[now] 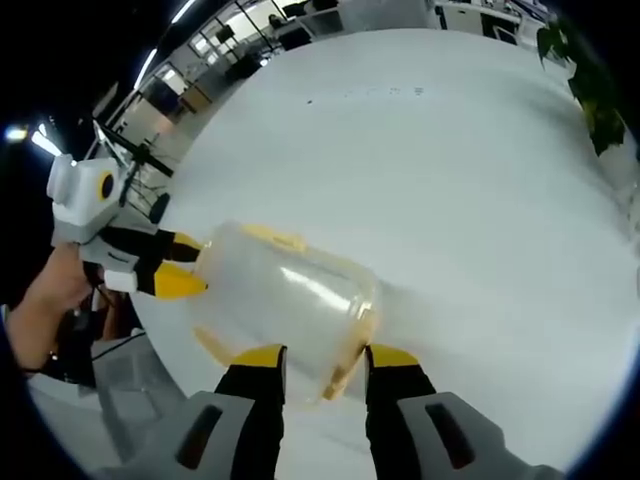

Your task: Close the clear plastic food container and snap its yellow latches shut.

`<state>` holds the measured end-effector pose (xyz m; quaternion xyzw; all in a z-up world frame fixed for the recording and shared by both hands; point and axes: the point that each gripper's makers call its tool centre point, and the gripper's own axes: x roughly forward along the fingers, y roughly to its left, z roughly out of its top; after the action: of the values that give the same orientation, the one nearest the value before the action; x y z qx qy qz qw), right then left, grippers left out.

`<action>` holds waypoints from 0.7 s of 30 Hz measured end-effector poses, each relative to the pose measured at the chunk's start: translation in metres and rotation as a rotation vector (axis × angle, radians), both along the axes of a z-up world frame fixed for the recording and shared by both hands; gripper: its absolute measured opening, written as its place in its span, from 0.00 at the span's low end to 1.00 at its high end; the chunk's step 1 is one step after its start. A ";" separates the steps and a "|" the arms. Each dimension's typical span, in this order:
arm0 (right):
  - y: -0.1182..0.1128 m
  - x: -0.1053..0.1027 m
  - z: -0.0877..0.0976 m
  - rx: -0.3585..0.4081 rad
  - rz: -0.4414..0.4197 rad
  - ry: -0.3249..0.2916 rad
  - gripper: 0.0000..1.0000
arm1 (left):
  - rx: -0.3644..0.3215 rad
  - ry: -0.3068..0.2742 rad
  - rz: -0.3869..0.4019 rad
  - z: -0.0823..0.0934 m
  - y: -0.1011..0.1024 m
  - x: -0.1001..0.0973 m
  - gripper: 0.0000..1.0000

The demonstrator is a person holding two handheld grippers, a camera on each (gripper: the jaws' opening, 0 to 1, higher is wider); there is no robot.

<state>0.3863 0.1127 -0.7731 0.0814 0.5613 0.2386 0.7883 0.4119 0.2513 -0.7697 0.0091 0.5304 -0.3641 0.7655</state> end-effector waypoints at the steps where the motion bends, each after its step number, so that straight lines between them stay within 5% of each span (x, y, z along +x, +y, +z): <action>1: 0.001 -0.001 0.000 -0.005 0.017 -0.003 0.31 | -0.002 -0.002 -0.005 0.000 0.000 0.000 0.30; 5: 0.000 -0.002 0.002 -0.026 0.056 -0.010 0.30 | -0.001 0.008 -0.021 0.001 0.002 -0.003 0.29; 21: 0.004 0.000 0.010 -0.132 0.233 -0.070 0.35 | 0.050 -0.106 -0.160 0.014 0.005 0.003 0.37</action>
<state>0.3868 0.1164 -0.7629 -0.0447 0.5536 0.2941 0.7779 0.4149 0.2563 -0.7558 0.0899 0.4957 -0.4097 0.7605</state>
